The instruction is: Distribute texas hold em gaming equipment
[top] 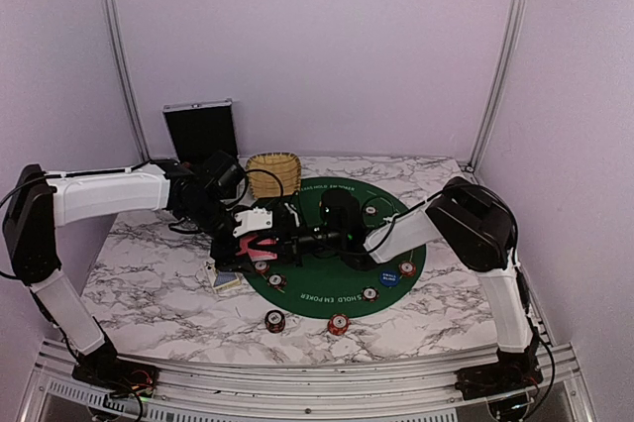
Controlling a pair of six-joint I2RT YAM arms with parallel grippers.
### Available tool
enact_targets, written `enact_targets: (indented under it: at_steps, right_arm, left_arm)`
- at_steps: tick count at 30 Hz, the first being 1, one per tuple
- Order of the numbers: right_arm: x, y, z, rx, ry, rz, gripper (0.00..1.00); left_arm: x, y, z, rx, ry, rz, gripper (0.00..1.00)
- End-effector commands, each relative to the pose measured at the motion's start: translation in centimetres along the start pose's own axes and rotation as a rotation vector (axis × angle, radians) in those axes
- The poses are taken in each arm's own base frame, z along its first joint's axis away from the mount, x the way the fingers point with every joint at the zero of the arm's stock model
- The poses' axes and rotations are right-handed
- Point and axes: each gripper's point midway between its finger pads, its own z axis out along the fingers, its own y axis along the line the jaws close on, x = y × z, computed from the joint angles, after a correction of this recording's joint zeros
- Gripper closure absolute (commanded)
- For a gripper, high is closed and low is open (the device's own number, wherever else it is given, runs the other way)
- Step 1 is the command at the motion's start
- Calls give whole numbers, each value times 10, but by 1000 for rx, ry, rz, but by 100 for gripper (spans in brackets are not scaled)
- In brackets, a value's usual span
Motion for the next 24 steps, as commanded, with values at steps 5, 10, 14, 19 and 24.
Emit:
enact_targets:
  at_steps: [5,10,14,19,24]
  right_arm:
    - [-1,26,5,-60,16,-56,93]
    - [-4,15,4,-6,6,-48,92]
    - [-7,12,2,23,-7,-46,89]
    - [-9,8,-1,32,-16,-37,86]
    - [-9,8,-1,31,-18,-33,64]
  left_arm:
    - [-5,1,-6,-24,-26,36,20]
    - [-9,8,-8,-57,-32,47,33]
    - [-11,11,-10,-66,-35,46,43]
    - [-12,11,-11,-69,-37,45,49]
    - [-12,9,-11,-58,-38,39,53]
